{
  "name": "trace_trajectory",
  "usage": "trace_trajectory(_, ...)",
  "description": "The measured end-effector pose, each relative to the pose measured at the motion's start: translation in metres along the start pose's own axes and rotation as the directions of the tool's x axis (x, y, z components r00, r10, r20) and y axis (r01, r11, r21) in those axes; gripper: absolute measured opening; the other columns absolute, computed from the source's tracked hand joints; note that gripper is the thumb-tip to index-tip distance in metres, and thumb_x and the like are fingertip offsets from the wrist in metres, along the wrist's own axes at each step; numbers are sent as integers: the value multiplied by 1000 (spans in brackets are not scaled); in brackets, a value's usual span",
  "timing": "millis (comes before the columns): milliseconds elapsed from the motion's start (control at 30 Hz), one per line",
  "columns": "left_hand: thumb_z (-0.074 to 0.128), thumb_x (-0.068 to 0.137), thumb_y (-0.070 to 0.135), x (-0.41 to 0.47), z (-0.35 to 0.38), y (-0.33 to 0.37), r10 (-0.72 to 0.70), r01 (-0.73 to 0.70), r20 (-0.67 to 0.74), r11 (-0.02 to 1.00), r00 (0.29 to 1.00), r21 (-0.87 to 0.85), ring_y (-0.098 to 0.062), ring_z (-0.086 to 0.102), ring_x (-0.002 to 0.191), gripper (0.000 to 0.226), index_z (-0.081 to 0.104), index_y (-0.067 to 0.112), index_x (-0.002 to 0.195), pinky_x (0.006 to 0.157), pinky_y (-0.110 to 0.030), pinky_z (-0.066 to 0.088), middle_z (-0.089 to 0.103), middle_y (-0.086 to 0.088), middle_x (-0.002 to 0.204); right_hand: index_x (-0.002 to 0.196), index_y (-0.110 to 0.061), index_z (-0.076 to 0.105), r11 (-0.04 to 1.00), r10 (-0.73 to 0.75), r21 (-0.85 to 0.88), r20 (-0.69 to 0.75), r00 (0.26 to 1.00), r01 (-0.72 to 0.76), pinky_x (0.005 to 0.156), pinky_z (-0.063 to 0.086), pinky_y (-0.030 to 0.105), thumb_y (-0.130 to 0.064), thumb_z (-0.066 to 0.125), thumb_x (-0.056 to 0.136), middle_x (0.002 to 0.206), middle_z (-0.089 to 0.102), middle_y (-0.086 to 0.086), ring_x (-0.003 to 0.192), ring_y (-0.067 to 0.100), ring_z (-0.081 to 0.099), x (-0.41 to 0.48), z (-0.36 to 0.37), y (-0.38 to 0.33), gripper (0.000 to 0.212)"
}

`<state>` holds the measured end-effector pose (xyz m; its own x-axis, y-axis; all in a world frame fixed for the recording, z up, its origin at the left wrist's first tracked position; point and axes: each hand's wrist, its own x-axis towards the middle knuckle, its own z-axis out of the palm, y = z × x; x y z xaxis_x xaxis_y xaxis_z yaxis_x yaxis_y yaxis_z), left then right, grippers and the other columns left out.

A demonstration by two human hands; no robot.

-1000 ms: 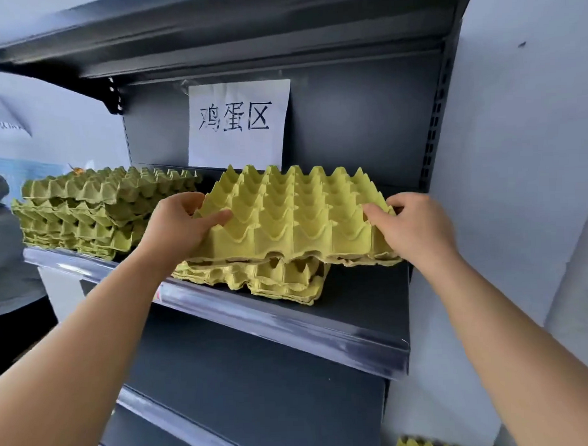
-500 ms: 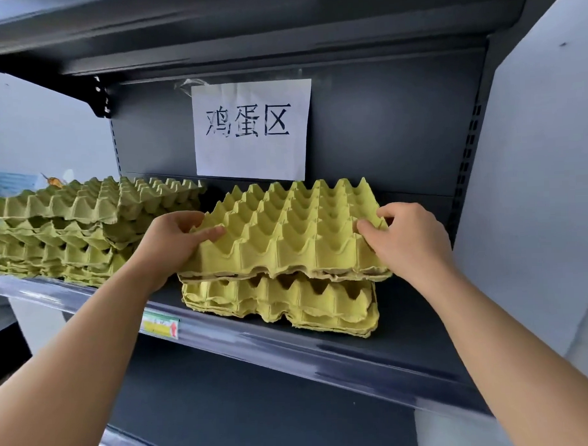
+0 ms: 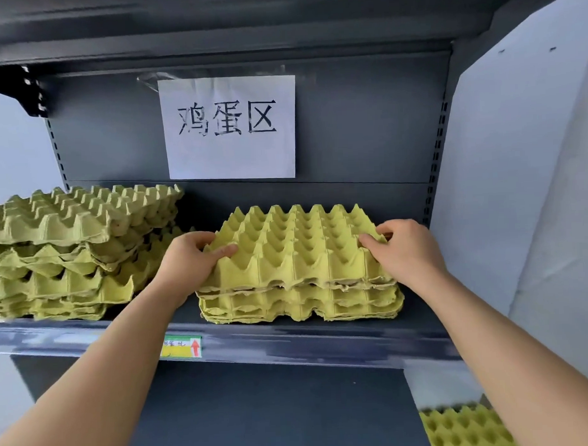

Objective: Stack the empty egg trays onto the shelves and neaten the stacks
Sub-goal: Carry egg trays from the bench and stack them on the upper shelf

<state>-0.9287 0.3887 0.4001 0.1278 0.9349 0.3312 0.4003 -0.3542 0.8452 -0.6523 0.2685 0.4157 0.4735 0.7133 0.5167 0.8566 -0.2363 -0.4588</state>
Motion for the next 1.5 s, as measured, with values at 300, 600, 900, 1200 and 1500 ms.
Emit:
trace_trajectory(300,68,83,45,9,-2,-7,3,-6,41,997,999,73,-19,60,102,54,60,14,127,87,-35,51,64,-1,119,105,-18,68,996,79,37,74,994,-82,58,40,27,-50,59,86,75,68,-3,64,12,55,-2,1,2,38)
trace_trajectory(600,56,91,41,-23,23,47,388,-364,13,852,922,377,-20,61,90,45,57,16,129,77,-30,44,55,-3,133,127,-19,58,998,58,-15,19,998,-57,94,48,37,-42,58,87,128,60,-2,115,19,56,-25,-29,12,46)
trace_trajectory(900,58,91,37,-110,140,116,686,-730,248,646,683,222,-25,59,107,39,62,14,122,83,-32,46,64,-3,121,122,-18,62,979,68,-188,-46,997,-76,91,43,32,-42,54,91,123,63,2,114,20,56,-94,-93,86,40)
trace_trajectory(1200,51,84,43,-217,321,170,747,-830,451,558,489,-24,-30,65,89,45,69,11,110,78,-40,53,71,-4,103,127,-23,60,882,288,-368,-73,955,-294,93,43,33,-43,54,91,129,60,-3,119,19,54,-169,-173,264,41)
trace_trajectory(1500,48,85,43,-329,533,200,631,-806,660,589,408,-65,-29,64,91,40,70,14,102,73,-38,51,70,-3,98,126,-21,61,770,499,-451,-16,866,-452,86,45,32,-38,53,92,124,64,0,114,22,56,-227,-230,477,39)
